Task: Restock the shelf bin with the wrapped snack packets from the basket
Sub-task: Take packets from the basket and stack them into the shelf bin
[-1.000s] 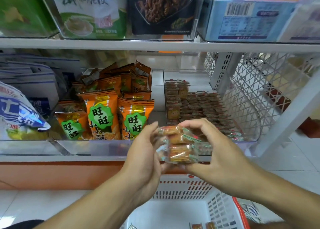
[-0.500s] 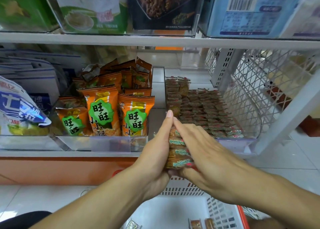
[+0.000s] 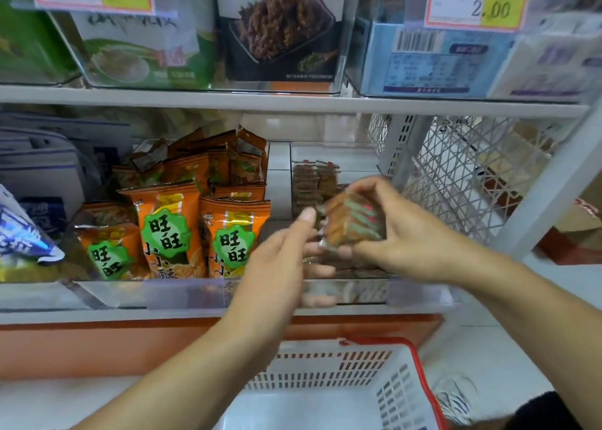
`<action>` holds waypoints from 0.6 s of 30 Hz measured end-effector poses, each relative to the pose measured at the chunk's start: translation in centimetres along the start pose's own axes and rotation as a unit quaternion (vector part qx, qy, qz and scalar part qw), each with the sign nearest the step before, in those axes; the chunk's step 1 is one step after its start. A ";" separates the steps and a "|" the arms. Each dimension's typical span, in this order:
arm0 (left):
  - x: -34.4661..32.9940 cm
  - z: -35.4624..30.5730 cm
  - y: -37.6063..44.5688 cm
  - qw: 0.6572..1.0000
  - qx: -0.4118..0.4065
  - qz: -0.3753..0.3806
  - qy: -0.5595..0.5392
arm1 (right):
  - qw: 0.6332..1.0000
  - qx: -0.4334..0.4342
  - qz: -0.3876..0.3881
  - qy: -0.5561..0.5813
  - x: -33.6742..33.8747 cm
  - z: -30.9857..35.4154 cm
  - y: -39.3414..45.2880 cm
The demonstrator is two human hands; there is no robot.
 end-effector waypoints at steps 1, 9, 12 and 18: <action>0.4 -0.2 0.0 0.995 -0.072 -0.038 0.062 | 0.999 -0.035 -0.025 -0.013 1.1 1.7 2.8; -0.2 1.6 2.0 0.906 -0.146 -0.017 0.396 | 0.982 -0.146 0.037 -0.112 0.2 -3.1 12.7; -0.2 2.1 2.5 0.910 -0.130 -0.009 0.393 | 0.983 -0.154 0.049 -0.092 -0.2 -3.2 14.8; -0.3 2.0 2.5 0.921 -0.141 0.003 0.363 | 0.981 -0.191 -0.041 0.009 -2.0 -3.5 15.9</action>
Point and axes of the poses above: each hand's wrist, its own y-axis towards the middle knuckle, its own x-axis out of the back of the hand, z = x × y, the point moved 4 cm from there along y, towards the middle knuckle, and after that the axes turned 10 degrees about -y, right-handed, at the moved point
